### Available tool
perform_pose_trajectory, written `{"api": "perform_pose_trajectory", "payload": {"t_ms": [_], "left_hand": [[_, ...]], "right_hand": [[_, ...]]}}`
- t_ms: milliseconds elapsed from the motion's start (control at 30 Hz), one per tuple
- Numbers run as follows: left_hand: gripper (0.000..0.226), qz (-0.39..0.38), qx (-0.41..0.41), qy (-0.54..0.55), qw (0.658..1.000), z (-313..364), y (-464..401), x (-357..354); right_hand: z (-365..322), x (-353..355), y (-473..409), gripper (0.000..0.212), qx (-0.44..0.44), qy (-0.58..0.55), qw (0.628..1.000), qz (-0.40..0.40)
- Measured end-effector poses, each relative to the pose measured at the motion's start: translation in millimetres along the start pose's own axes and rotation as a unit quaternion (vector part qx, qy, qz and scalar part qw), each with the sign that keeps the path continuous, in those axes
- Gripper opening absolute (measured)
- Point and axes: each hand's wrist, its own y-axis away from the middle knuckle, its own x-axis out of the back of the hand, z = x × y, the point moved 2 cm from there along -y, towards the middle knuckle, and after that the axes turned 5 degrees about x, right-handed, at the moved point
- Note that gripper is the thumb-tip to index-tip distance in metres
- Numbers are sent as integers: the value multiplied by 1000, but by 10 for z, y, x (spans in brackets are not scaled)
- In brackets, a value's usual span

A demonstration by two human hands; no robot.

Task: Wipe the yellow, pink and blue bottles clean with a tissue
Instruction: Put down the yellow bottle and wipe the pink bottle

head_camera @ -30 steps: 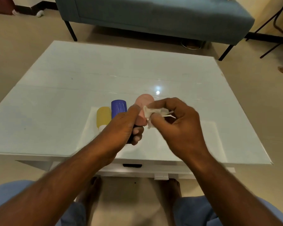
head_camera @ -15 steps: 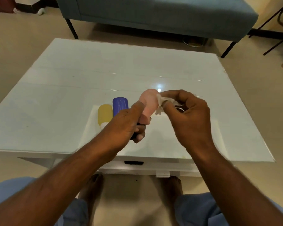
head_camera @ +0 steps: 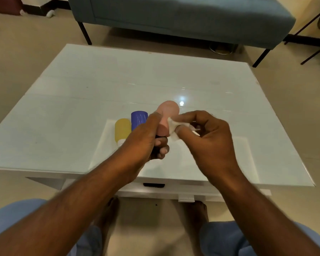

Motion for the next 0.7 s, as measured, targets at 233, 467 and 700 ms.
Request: {"api": "perform_pose_trajectory", "payload": {"t_ms": [233, 467, 700], "left_hand": [[52, -72, 7, 6, 997, -34, 27, -37], [47, -33, -15, -12, 999, 16, 11, -13], [49, 5, -5, -47, 999, 16, -29, 15]], "right_hand": [[81, 110, -138, 20, -60, -48, 994, 81], [48, 61, -72, 19, -37, -46, 996, 65], [43, 15, -4, 22, -10, -8, 1000, 20]]}}
